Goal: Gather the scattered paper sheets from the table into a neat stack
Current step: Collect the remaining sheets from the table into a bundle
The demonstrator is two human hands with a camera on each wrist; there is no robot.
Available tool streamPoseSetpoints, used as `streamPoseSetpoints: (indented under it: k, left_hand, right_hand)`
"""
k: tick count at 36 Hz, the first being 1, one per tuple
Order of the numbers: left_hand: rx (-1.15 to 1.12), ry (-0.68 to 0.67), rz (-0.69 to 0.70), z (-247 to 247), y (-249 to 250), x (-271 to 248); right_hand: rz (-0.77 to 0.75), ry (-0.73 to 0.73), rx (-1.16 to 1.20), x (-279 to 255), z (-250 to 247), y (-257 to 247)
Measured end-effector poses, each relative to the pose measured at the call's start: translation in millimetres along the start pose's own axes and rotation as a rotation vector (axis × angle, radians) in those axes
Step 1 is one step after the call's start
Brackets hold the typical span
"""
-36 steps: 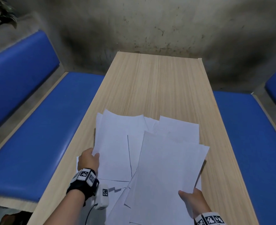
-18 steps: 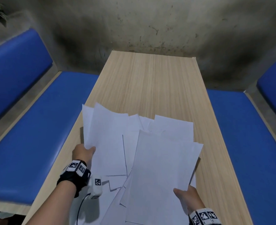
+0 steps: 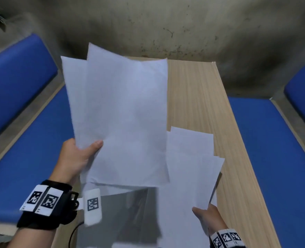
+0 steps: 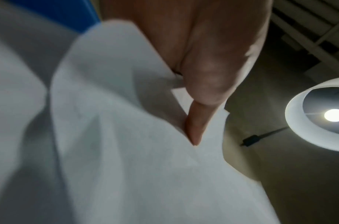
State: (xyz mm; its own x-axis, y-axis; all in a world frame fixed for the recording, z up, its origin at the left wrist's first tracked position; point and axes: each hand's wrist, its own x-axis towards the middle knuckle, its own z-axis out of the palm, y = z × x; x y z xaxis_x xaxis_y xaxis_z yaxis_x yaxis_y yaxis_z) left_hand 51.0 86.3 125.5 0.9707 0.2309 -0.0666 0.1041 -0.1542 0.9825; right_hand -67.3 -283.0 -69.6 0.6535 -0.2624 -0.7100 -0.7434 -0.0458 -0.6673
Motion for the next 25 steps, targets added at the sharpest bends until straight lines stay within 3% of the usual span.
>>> streamPoseSetpoints:
  k: [3,9,13,17,19,22,23,25]
  left_hand:
    - [0.005,-0.128,-0.061,20.9,-20.5,-9.0]
    - [0.299,-0.454,-0.26,71.3,-93.0,-35.0]
    - [0.37,-0.552,-0.319,103.8,-122.8,-57.0]
    - [0.355,-0.649,-0.444,125.1,-140.3,-70.8]
    - [0.432,-0.454,-0.441,126.9,-145.2,-70.3]
    - [0.646,0.061,-0.394,113.4,-149.0,-56.7]
    - [0.691,0.143,-0.404,107.9,-152.4,-50.9]
    - [0.704,0.182,-0.514,97.7,-161.2,-38.8]
  right_hand:
    - [-0.006,0.011,-0.028,-4.4,0.4,-3.5]
    - [0.058,-0.005,0.055,-2.4,-1.8,-2.6]
    - [0.143,0.0,0.09,6.9,-2.4,0.0]
    - [0.039,0.025,0.045,7.6,-0.2,2.8]
    - [-0.006,0.052,-0.027,3.6,2.4,1.5]
    - [-0.007,0.053,0.023,4.1,2.7,2.2]
    - [-0.005,0.053,0.034,4.2,3.4,2.5]
    - [0.004,0.046,0.034,4.5,3.8,3.6]
